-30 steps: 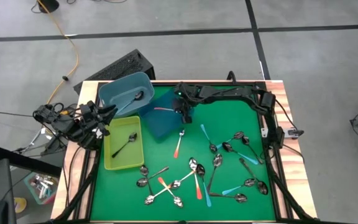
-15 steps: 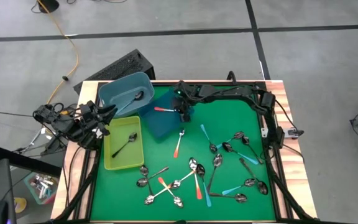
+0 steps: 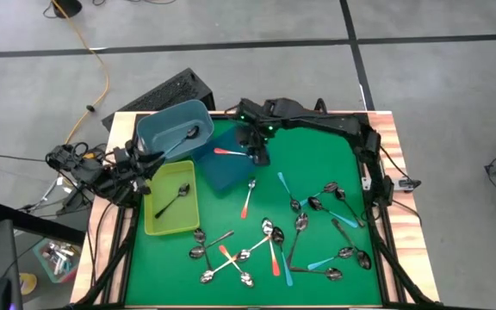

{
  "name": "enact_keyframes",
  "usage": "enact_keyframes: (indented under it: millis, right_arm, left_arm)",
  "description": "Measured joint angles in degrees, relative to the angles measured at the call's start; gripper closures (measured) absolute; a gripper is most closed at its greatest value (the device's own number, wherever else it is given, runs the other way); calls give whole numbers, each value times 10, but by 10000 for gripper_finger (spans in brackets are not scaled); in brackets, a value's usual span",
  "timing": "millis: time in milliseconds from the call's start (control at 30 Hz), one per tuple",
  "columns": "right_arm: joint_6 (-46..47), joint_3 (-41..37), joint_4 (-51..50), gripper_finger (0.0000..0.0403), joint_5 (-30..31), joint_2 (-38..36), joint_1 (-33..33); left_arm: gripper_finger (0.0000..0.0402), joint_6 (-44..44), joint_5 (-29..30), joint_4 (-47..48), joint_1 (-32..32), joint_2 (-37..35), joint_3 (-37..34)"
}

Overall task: Sort silverware by color (type)
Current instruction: Put the black spoon into the green bin

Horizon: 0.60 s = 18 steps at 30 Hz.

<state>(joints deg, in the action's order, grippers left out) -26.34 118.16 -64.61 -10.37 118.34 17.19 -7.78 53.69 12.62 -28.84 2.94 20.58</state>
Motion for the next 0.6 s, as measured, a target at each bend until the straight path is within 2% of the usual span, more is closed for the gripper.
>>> enact_keyframes:
  millis: [100, 233, 433, 600]
  right_arm:
    - [20, 41, -78, 231, 0, 0, -21]
    - [43, 70, -150, 236, 0, 0, -48]
    - [55, 84, -226, 239, 0, 0, -81]
    - [101, 87, -254, 239, -1, -4, -99]
  left_arm:
    - [301, 10, -70, -1, 0, 6, 0]
    - [301, -7, -130, 0, 0, 42, 1]
    - [301, -38, -211, 8, 0, 156, 47]
    - [301, -86, -254, 118, 0, 269, 135]
